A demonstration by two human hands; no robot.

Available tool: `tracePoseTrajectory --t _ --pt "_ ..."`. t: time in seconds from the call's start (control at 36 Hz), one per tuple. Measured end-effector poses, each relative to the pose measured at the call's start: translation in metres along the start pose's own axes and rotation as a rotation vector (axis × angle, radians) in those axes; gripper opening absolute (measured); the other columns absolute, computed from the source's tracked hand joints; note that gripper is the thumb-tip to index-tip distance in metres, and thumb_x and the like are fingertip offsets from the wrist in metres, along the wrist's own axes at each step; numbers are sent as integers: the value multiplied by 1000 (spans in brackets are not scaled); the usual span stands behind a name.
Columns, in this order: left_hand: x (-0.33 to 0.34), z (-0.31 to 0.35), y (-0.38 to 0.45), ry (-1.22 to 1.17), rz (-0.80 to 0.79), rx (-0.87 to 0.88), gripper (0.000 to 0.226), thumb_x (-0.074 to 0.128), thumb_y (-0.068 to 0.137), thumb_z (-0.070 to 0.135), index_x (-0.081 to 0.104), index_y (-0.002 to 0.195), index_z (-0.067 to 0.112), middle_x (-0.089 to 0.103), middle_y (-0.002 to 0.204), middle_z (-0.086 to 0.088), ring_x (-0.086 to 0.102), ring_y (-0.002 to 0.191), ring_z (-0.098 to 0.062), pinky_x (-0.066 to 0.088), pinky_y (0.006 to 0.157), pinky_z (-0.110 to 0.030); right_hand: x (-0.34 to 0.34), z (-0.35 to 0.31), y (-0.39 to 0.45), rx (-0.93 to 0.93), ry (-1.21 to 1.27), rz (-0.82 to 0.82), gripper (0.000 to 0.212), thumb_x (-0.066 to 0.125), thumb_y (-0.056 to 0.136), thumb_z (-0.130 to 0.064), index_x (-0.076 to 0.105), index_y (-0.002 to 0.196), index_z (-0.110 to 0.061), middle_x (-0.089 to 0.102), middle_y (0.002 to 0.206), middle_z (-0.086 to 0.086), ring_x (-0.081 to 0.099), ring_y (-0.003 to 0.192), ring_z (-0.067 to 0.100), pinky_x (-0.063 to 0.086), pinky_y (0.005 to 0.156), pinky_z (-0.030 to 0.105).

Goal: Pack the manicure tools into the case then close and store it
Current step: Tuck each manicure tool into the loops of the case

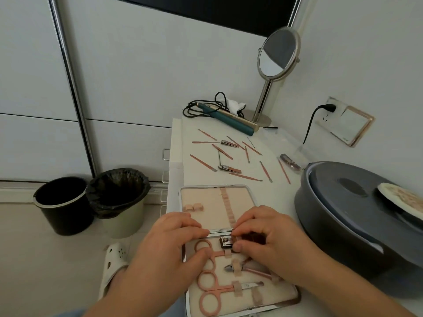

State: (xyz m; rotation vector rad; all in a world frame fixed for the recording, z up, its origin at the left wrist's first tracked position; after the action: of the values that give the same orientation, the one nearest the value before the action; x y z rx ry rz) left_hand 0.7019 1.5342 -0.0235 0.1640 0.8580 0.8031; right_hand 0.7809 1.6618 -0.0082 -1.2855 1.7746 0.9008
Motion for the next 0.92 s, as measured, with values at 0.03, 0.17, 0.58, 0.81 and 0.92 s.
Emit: tracePoseTrajectory --t 0.03,0.17,0.58,0.81,0.92 --pt "0 0 0 5 1 4 24 75 69 33 72 92 30 51 93 31 38 102 16 23 84 5 0 -1 0 -2 -1 -1 18 69 76 -38 71 93 -34 54 90 -30 45 97 -10 39 88 10" --pt "-1 1 0 -1 4 6 25 76 68 33 72 92 30 51 92 31 39 103 13 24 84 4 -1 -1 -3 18 32 16 13 69 76 -35 70 90 -33 54 92 -29 44 98 -11 35 84 3" --pt "-23 -10 5 -62 120 -61 21 74 70 24 69 85 39 57 101 32 40 115 15 22 91 4 -13 -1 14 76 63 40 6 58 80 -43 59 84 -47 59 92 -25 50 93 -12 43 79 11" --pt "-14 -22 15 -60 43 -72 15 70 74 28 69 86 38 51 96 39 35 109 21 26 96 -9 -17 5 96 186 62 202 11 54 87 -32 63 87 -37 56 85 -21 49 76 -4 30 61 9" --pt "-12 -29 12 -115 39 -71 10 69 74 31 69 82 37 51 99 39 29 113 23 19 89 6 -18 31 144 325 39 250 17 51 88 -25 66 98 -28 55 89 -15 49 82 5 35 68 20"
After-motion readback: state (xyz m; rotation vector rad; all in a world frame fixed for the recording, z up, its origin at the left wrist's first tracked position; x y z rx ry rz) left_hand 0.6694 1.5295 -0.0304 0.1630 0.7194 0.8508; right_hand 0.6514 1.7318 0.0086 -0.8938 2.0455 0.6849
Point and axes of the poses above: each hand's wrist, its own y-axis towards the middle knuckle, its own x-axis out of the palm, z = x × y, the point moved 9 cm from there along y, towards the middle knuckle
